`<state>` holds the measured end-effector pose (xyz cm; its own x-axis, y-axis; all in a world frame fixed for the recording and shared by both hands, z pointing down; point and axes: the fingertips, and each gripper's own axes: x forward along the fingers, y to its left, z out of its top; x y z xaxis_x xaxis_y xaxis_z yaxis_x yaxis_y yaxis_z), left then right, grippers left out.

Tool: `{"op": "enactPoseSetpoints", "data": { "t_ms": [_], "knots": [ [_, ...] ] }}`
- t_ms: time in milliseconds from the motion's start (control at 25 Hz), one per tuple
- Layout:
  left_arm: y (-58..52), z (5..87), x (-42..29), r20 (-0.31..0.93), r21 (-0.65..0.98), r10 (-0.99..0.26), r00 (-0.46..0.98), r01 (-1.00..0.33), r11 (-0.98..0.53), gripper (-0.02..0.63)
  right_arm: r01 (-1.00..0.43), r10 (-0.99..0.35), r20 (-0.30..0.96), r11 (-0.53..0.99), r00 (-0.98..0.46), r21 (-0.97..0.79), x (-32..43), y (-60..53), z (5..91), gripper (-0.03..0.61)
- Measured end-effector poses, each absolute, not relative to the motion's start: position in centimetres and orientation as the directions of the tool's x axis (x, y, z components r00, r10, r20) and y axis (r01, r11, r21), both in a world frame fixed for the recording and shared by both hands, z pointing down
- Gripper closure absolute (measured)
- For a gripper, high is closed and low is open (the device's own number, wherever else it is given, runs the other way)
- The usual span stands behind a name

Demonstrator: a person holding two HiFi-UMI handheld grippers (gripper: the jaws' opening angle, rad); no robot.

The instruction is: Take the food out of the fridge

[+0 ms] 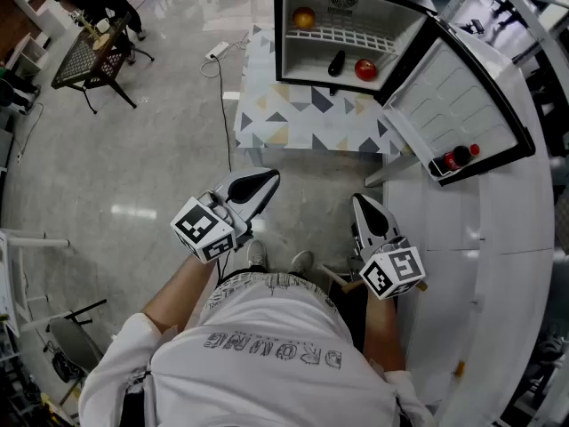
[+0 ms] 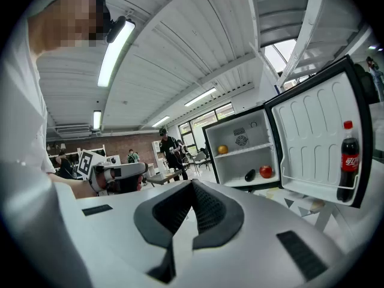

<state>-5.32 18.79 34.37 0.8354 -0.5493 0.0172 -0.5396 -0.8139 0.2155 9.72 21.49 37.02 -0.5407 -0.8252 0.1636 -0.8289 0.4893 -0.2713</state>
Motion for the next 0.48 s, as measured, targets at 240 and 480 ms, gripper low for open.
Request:
{"op": "enactPoseSetpoints", "data": {
  "t_ms": [240,480],
  "knots": [
    [18.60,34.25,-4.95,0.018,0.220,-0.550,0.835,-0.540,-0.812,0.607,-0.828,-0.826,0.161,0.490,-0.541,-0.272,9.95,21.20,36.82,0.578],
    [18.72,34.55,-4.35,0.023,0.223,-0.551,0.834,-0.542,-0.811,0.607,-0.821,-0.822,0.141,0.506,-0.552,-0.265,10.04,21.22,36.57,0.578]
  ]
}}
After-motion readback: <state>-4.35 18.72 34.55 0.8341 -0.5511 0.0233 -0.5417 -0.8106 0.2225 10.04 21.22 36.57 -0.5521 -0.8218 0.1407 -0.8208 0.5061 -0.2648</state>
